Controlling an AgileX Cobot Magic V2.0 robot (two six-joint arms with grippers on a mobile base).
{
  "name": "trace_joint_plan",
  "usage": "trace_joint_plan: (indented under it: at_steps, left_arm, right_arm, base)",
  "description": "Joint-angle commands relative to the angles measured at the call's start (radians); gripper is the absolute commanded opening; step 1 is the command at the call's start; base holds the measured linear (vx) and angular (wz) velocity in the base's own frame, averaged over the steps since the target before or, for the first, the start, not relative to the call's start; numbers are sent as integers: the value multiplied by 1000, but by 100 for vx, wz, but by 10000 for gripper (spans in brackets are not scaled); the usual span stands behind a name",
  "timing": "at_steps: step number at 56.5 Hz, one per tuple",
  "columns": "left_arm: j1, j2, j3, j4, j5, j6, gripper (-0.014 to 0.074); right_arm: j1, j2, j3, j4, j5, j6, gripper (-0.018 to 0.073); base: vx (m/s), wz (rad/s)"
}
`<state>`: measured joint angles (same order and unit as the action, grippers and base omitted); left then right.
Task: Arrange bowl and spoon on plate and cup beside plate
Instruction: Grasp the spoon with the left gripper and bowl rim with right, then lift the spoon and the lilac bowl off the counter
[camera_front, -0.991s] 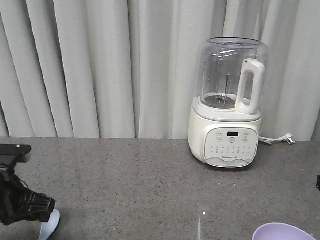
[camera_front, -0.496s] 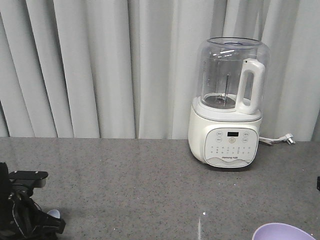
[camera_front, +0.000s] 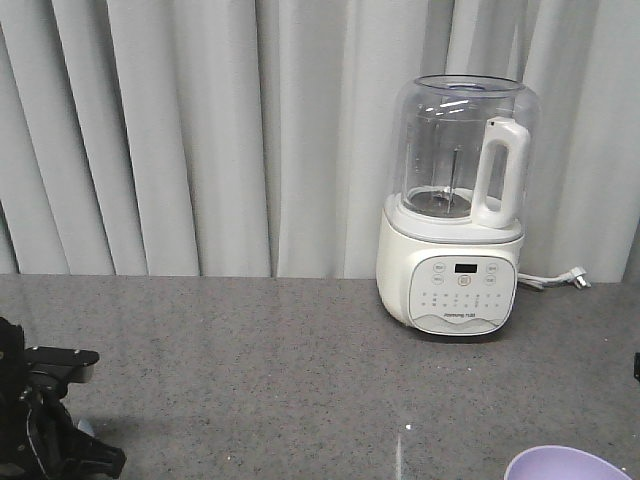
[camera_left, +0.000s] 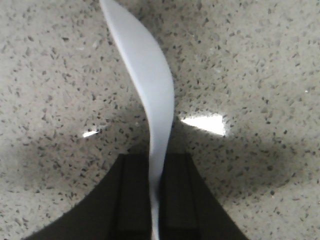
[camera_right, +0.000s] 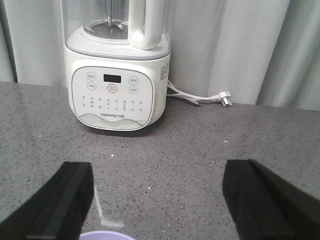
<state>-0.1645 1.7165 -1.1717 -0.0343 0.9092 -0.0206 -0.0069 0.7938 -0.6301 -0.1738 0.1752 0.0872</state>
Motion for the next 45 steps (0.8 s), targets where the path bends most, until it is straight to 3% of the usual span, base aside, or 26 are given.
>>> trace_joint_plan:
  at_steps: [1, 13, 14, 15, 28, 37, 45]
  left_arm:
    - [-7, -27, -13, -25, 26, 6, -9]
    - [-11, -139, -13, -29, -44, 21, -8]
    - [-19, -242, -13, -35, -96, 21, -7]
    - [-20, -256, -13, -36, -101, 21, -7]
    - [-22, -423, -13, -36, -133, 21, -6]
    - [-22, -466, -13, -32, -132, 21, -6]
    - [-22, -468, -13, -32, -126, 21, -6]
  right_arm:
    - [0, -1, -33, -14, -82, -5, 575]
    - [0, 0, -38, 0, 23, 15, 574]
    - [-1, 36, -87, 1, 186, 95, 574]
    - [-1, 49, -105, -1, 229, 109, 574]
    - [-1, 282, -337, -1, 614, 127, 574]
    - [-1, 466, -435, 0, 716, 97, 574]
    - [-1, 585, -457, 20, 726, 60, 574]
  base:
    - [0, 0]
    - [0, 0]
    - [0, 0]
    - [0, 0]
    - [0, 0]
    - [0, 0]
    - [0, 0]
